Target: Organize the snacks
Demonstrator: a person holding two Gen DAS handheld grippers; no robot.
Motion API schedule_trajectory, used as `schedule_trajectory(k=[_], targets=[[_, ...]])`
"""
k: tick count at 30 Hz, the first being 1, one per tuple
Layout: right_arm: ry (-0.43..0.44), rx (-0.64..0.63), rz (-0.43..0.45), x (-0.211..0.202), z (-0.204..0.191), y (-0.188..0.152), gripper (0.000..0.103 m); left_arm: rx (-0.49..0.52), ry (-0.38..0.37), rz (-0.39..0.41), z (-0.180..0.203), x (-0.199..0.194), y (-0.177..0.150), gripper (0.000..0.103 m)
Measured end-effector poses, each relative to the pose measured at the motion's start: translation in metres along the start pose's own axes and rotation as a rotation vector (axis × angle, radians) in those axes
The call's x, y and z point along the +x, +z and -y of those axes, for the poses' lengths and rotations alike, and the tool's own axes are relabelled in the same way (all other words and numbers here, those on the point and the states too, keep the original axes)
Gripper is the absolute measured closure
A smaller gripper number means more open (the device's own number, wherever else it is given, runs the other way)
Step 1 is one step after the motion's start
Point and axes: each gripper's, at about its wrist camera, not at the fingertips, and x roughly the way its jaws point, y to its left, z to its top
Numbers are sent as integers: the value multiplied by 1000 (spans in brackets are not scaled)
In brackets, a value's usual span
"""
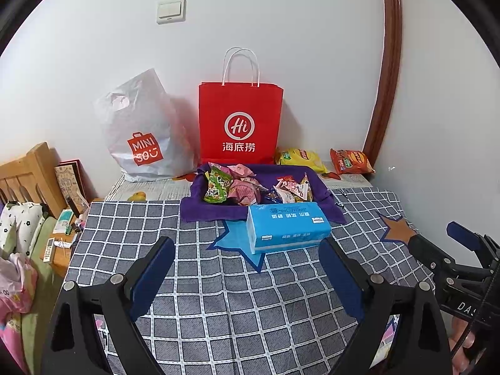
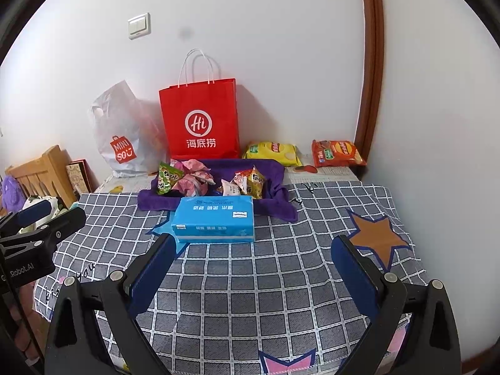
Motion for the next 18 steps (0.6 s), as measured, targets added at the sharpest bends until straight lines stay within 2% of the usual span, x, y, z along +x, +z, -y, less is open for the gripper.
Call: schedule_trajectory(k=[18], targets=[[1, 0, 2, 1, -1, 1, 4, 1, 0, 0, 0, 0, 1, 10]])
